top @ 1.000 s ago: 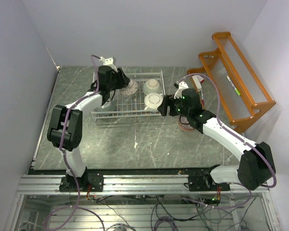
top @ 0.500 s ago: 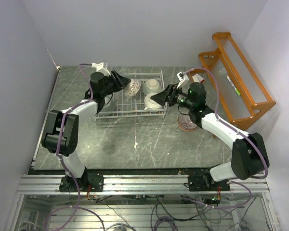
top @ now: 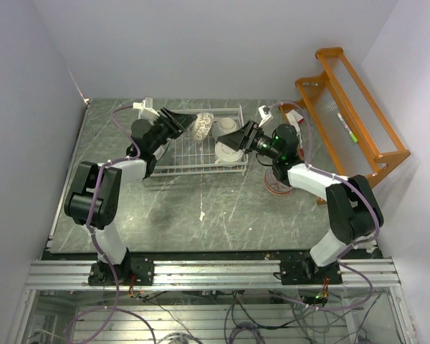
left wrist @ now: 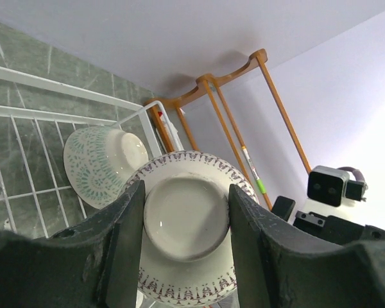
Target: Unload the bowls from the dish rack
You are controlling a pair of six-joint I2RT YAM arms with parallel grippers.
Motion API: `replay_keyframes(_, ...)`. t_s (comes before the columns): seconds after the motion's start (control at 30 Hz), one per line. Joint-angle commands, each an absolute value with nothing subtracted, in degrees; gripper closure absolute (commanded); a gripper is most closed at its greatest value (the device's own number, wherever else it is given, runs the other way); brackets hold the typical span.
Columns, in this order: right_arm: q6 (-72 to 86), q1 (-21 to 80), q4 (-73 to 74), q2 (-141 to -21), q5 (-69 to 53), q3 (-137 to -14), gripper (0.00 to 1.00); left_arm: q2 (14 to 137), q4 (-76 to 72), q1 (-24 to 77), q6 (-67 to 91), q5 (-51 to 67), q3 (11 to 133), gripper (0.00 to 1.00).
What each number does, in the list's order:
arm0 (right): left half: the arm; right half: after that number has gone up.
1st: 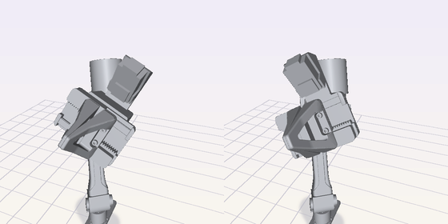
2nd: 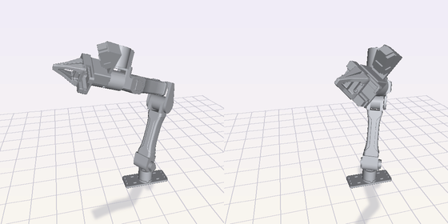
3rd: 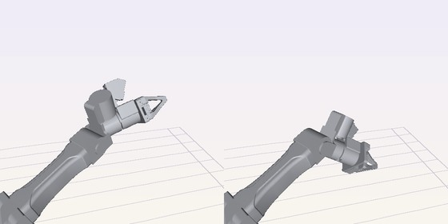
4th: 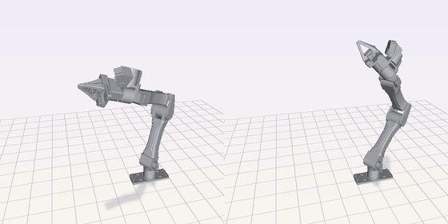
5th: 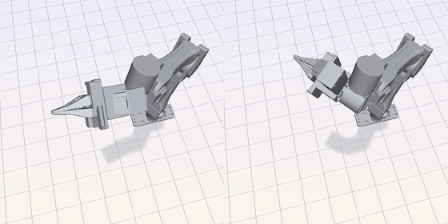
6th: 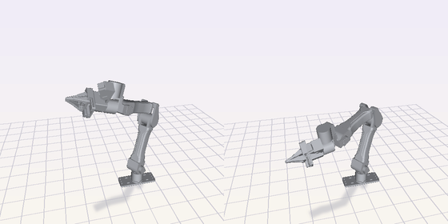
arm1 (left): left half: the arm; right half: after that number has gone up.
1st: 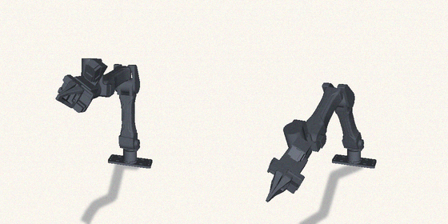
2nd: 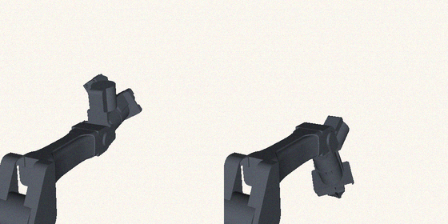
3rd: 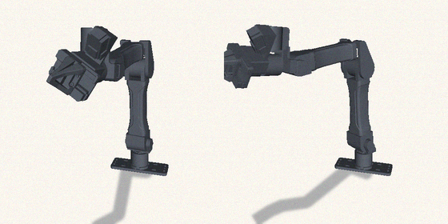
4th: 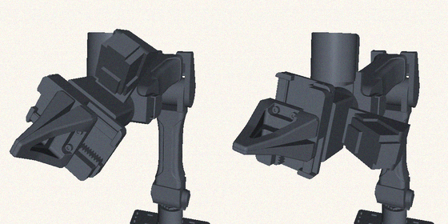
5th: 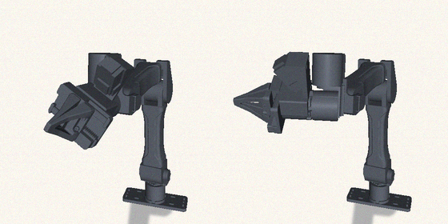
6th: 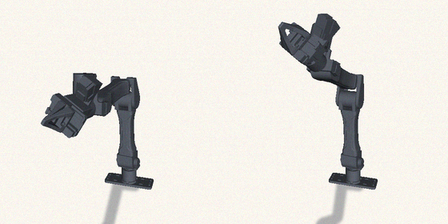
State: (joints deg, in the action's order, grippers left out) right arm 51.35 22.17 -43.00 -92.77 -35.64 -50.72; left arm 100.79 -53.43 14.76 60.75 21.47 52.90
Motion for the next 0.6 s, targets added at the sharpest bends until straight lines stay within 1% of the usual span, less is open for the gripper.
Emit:
replay_keyframes(0.0, 53.32, 22.05, -48.77, -94.94, -36.62, -54.04, 0.30, 100.33, -64.97, 14.30, 64.61, 24.41, 52.70, 0.93)
replay_keyframes(0.3, 59.78, 22.73, -56.83, -101.84, -39.07, -59.27, 0.35, 101.16, -69.93, 14.56, 67.57, 25.42, 50.30, 0.93)
replay_keyframes(0.57, 57.80, 25.23, -53.12, -105.31, -37.95, -64.13, 0.35, 100.63, -70.44, 15.70, 67.38, 25.51, 49.83, 0.93)
